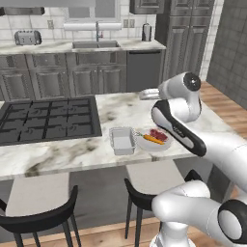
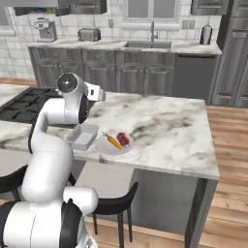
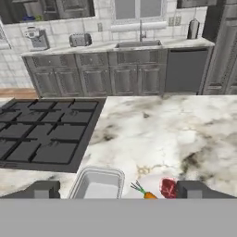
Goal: Retrieve the tupperware and aluminum foil from the cabinet and place them on the dining counter near the plate with carrot and steak to prepare for storing leftovers.
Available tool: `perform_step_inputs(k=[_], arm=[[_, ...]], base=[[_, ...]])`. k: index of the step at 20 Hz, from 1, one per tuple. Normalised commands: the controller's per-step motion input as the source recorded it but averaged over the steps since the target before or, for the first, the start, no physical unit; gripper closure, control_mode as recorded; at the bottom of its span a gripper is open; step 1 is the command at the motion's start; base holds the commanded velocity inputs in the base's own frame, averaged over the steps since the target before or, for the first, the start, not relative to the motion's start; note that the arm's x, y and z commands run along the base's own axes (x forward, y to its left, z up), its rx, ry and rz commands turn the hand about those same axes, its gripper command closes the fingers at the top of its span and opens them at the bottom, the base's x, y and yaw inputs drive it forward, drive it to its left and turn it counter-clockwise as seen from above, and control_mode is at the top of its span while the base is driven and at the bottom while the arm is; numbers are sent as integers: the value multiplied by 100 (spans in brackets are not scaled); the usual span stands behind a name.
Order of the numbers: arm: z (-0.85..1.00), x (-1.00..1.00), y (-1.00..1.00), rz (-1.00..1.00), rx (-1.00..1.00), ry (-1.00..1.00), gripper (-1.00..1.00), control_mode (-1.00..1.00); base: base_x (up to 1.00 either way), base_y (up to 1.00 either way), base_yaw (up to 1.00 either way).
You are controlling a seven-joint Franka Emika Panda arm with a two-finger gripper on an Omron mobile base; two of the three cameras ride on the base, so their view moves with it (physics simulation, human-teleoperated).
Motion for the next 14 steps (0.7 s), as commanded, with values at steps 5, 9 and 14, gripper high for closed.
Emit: perform_step_inputs(k=[5,9,14], arm=[[89,-69,-17,-4,-11,37,-100,-100],[-2,-100,-32,-4,-11,14,-100,-100],[-39,-100,-53,0,-1,-4,-100,-100]], base=[[0,0,0],[0,0,0],[0,0,0]])
